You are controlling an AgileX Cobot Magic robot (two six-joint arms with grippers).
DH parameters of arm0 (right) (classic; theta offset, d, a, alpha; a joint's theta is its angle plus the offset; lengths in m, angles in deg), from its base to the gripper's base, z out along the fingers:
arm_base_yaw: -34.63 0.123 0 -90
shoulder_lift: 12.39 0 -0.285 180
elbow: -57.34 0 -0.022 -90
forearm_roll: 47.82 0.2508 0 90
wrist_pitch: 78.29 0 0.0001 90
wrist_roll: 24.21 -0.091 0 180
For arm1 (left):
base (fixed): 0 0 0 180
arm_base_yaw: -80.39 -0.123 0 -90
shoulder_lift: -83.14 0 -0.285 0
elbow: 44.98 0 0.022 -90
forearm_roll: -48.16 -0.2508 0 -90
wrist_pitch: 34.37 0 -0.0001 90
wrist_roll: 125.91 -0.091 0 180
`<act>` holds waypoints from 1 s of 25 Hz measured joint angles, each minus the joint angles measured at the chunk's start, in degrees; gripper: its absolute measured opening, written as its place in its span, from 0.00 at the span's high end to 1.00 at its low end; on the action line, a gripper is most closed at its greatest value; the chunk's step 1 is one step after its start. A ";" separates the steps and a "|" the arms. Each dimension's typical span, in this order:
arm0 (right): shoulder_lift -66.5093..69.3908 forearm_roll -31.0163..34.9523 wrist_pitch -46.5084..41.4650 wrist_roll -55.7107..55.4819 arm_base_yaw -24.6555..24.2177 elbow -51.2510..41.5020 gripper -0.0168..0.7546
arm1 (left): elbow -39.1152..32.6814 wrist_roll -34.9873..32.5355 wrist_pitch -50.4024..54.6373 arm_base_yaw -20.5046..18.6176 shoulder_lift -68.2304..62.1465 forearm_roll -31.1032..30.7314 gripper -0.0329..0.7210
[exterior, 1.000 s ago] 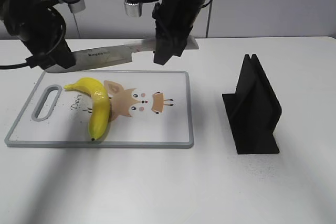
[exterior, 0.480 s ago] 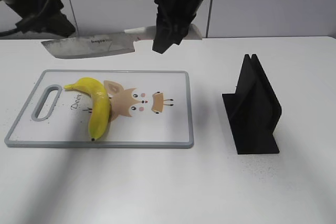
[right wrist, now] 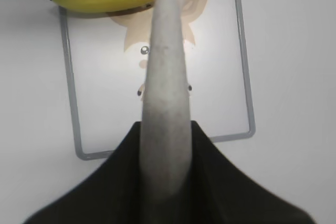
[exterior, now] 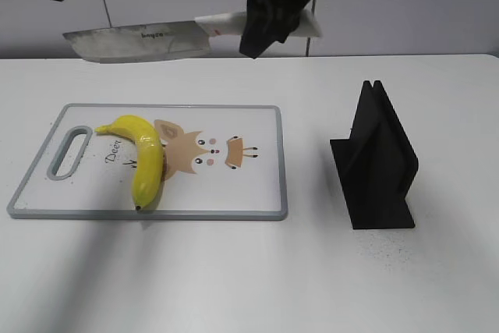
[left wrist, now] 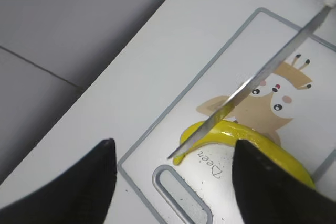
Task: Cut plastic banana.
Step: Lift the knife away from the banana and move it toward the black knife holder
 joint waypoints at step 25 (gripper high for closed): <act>-21.91 -6.17 -0.32 -45.82 0.00 -9.10 0.74 | -10.12 32.92 15.21 0.00 31.24 -15.08 0.17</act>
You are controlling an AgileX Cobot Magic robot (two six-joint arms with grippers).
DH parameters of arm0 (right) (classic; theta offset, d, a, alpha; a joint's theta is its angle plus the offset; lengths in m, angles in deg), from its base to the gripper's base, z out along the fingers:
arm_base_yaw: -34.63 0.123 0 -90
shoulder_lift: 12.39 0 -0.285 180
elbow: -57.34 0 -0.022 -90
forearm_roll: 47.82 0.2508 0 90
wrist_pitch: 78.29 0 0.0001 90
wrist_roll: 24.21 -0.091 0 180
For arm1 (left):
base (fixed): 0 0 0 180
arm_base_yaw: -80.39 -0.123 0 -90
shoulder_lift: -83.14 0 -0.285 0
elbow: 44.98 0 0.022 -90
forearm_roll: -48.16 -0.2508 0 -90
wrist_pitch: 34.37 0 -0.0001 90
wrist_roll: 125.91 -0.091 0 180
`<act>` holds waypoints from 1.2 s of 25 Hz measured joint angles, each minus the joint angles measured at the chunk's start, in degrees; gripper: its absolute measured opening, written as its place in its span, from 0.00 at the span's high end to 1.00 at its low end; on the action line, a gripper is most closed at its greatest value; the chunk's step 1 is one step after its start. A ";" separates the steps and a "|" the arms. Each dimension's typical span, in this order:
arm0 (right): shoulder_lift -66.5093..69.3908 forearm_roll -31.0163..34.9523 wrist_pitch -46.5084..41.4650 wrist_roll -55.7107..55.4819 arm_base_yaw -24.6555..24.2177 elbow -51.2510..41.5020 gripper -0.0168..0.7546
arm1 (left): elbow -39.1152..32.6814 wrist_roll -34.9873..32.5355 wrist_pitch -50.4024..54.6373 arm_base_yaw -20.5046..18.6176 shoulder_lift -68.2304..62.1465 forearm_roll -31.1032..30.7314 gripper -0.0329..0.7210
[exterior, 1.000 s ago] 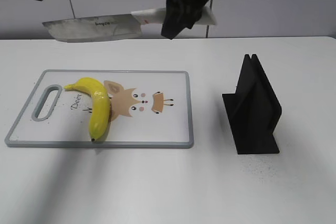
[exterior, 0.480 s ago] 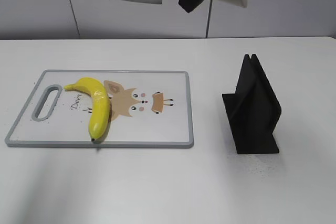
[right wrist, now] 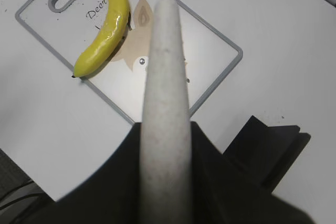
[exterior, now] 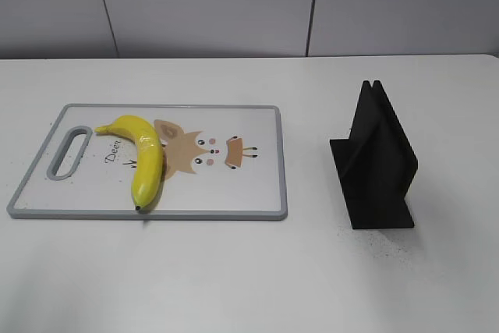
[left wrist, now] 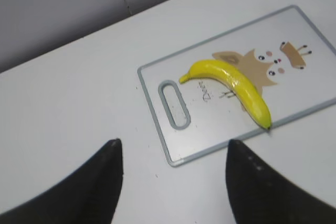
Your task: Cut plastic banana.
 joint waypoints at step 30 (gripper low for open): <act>-24.52 -0.46 2.01 -10.97 0.00 -30.20 0.74 | -35.99 5.06 -5.48 0.00 38.70 10.45 0.20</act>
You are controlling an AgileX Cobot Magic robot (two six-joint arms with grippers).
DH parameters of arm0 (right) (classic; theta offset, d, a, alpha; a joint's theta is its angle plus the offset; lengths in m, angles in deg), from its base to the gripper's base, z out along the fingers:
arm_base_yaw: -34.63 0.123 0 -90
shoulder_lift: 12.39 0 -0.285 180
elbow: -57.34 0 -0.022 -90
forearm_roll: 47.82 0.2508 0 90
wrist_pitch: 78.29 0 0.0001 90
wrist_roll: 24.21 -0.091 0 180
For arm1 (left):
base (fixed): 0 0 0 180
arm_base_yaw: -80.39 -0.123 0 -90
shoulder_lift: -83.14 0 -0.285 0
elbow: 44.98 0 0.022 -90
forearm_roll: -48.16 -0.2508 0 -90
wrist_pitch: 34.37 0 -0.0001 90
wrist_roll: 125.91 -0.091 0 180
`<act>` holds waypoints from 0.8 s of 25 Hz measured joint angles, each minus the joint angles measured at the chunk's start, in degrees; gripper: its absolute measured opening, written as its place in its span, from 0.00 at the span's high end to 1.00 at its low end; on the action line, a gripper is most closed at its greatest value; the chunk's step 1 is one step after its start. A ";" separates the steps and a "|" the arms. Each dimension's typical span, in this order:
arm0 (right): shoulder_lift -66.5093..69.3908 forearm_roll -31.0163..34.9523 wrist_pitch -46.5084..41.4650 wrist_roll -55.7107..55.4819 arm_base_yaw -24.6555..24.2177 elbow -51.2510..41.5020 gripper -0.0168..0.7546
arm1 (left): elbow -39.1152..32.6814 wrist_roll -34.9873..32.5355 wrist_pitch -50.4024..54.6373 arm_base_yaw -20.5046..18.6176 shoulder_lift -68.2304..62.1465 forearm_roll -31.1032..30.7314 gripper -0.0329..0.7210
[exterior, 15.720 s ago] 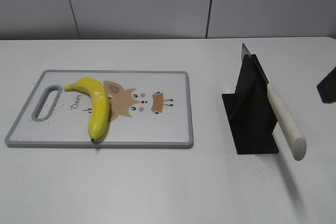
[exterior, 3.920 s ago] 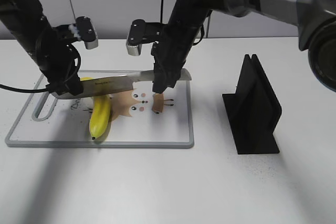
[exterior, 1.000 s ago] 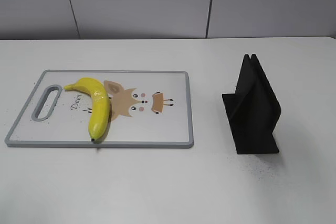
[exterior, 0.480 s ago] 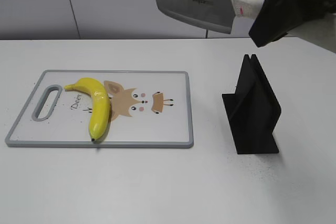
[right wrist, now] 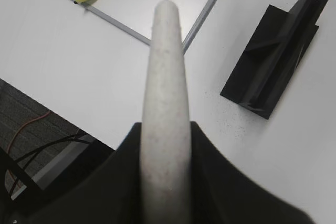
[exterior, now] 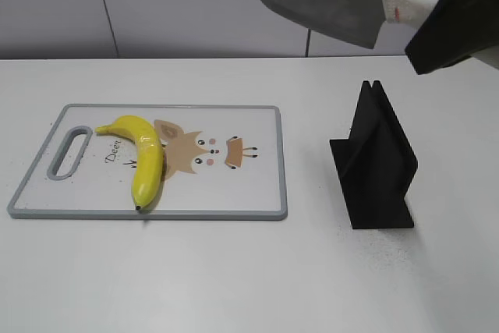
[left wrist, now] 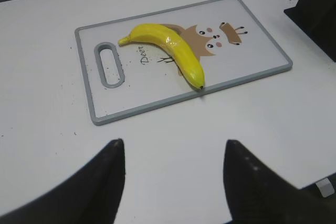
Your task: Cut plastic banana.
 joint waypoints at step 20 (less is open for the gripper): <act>-11.87 -6.11 0.52 -13.07 0.00 -9.70 0.74 | -2.38 3.66 -6.75 0.00 1.57 -4.20 0.21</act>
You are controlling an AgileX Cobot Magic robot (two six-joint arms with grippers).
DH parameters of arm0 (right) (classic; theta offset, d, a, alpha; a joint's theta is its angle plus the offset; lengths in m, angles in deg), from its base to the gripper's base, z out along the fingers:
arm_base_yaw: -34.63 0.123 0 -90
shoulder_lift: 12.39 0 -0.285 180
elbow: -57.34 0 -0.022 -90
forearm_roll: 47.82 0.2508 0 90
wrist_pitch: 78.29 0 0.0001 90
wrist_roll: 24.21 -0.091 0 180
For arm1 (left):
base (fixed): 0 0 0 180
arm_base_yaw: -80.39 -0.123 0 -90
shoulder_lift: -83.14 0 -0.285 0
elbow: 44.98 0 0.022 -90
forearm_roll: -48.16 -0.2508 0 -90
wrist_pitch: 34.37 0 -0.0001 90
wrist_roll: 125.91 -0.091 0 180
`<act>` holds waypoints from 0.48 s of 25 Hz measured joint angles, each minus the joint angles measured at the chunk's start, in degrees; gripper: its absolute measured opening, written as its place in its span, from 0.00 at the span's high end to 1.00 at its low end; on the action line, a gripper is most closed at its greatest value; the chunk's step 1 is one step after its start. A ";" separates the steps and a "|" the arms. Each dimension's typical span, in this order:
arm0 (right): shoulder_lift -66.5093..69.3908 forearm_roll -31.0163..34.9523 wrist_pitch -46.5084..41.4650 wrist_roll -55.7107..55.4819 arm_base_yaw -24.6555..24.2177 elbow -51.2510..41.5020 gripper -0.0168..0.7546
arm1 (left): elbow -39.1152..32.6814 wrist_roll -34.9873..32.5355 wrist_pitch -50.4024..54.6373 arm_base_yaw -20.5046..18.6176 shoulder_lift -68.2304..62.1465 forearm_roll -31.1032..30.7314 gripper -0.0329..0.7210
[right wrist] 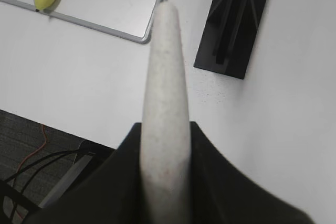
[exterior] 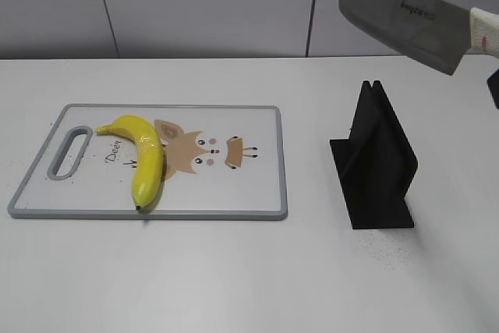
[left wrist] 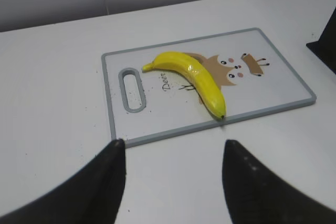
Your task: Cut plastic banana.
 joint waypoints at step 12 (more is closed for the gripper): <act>-2.14 -5.91 0.96 -6.99 0.00 -2.15 0.74 | 0.15 0.56 8.87 0.00 10.37 -0.92 0.23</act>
